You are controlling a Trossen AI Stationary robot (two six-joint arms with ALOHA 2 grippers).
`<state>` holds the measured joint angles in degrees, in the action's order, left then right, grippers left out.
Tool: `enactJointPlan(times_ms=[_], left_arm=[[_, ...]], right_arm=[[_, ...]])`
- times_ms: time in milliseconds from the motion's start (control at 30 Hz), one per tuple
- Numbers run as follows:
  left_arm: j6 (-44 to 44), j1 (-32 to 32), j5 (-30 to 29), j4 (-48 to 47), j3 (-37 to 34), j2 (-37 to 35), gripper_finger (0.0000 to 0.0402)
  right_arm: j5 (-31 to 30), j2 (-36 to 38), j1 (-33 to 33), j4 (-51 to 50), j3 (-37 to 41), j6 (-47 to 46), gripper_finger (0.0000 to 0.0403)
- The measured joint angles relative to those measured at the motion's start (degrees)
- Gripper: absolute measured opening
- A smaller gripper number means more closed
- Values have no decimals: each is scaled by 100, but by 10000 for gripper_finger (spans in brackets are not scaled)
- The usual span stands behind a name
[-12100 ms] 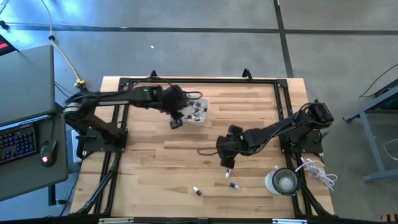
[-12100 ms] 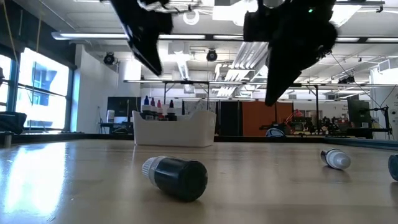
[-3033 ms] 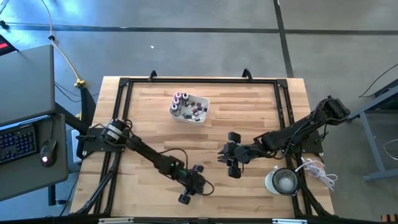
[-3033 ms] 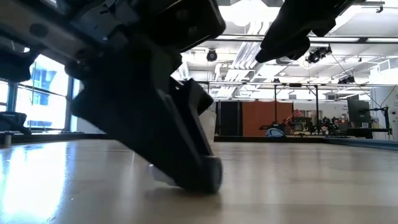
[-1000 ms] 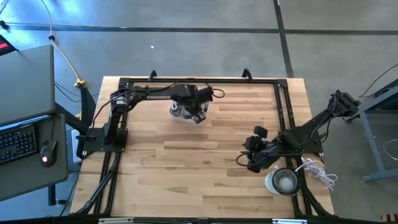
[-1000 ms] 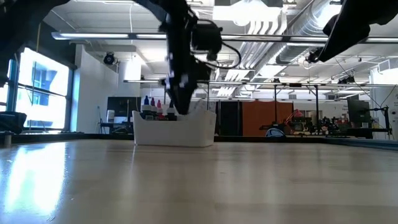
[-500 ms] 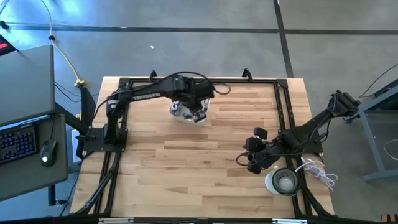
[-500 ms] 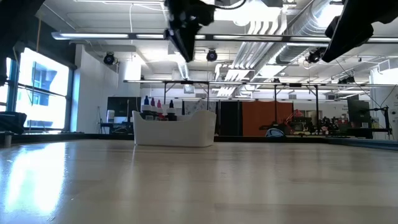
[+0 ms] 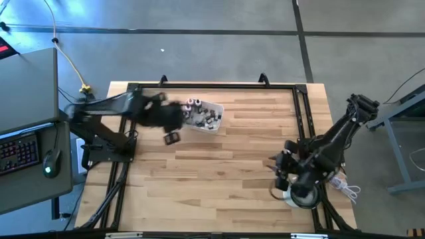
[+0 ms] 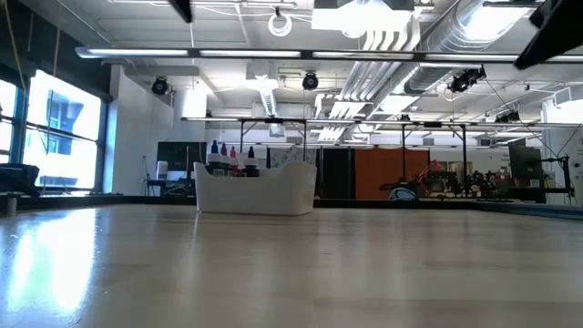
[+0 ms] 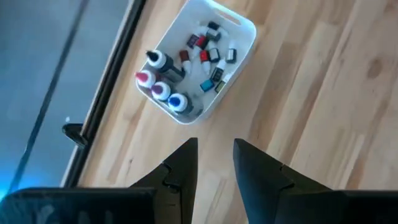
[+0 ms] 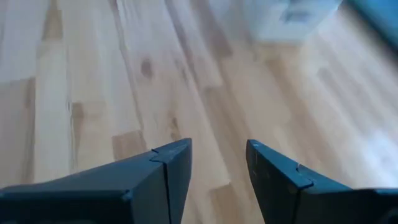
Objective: Pick & Place food coloring
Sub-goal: Return to Home Position
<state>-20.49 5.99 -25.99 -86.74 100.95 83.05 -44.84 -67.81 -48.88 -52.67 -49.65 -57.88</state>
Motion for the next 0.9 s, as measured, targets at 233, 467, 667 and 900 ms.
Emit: enactJointPlan(times_ms=[233, 467, 667, 900], left_arm=[[246, 1452, -100, 3701, -4105, -2871, 99], [1457, 1804, -71, 7731, -6927, -4634, 99], [1727, 1802, -169, 8420, -7633, -5097, 99], [2478, 1486, 411, 10279, -8630, -5037, 99]], right_arm=[[-2013, 45, -746, -110, 226, 537, 146], [-2383, 1004, -255, -213, 129, 1322, 145], [-2134, 2713, 68, -99, 586, 1656, 145], [-2013, 4453, 95, 2558, 2521, 3308, 146]])
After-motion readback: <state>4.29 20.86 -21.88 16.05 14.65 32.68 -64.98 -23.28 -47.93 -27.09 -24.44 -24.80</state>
